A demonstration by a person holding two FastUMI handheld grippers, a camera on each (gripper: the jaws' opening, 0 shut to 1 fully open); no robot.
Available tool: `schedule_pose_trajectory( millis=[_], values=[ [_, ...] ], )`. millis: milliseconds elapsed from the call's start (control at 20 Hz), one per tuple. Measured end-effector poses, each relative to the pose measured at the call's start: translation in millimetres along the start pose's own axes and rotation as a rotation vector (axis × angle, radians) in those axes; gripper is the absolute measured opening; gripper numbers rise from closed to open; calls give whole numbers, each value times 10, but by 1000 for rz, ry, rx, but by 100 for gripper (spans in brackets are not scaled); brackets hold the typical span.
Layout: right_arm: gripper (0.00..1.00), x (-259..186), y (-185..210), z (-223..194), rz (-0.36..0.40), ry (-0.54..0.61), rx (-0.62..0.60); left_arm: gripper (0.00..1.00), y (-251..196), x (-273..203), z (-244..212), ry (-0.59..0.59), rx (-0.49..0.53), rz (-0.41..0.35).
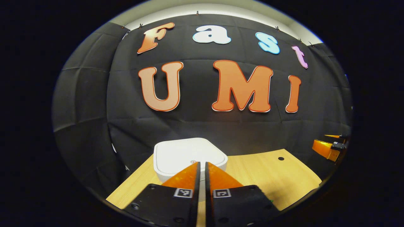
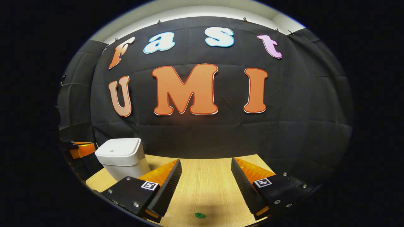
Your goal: Press the lid of the desktop garbage bin to open it, pick up the crumpled paper on the desktop and throw it into the bin, then pick up the pop can on the desktop and drop it into the bin, and finally close the garbage bin lid.
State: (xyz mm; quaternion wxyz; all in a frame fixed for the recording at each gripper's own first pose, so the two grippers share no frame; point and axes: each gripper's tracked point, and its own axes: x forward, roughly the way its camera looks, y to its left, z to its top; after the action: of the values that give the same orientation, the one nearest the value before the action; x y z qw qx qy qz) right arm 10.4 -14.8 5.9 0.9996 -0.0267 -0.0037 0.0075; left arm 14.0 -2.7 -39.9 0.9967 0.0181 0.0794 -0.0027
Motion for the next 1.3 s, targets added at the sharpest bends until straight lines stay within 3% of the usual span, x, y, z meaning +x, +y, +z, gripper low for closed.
schedule_pose_trajectory(
  millis=[50, 200, 800, 1100, 1300],
  values=[
    [94, -4, 1, -7, -1, 2, -3, 0, -48, -19, 4, -1, 11, -12],
    [94, -7, 1, -24, -3, 9, -11, 0, -69, -16, 41, -1, 17, -25],
    [94, 14, -86, -61, -11, 30, -6, 0, 168, 267, 403, 180, 24, -90],
    [94, 21, -191, -81, -25, 31, -25, 0, 361, 788, 88, 319, 84, -93],
    [94, 23, -268, -158, -39, 51, -11, 0, 397, 1051, -235, 411, 34, -125]
  ],
)
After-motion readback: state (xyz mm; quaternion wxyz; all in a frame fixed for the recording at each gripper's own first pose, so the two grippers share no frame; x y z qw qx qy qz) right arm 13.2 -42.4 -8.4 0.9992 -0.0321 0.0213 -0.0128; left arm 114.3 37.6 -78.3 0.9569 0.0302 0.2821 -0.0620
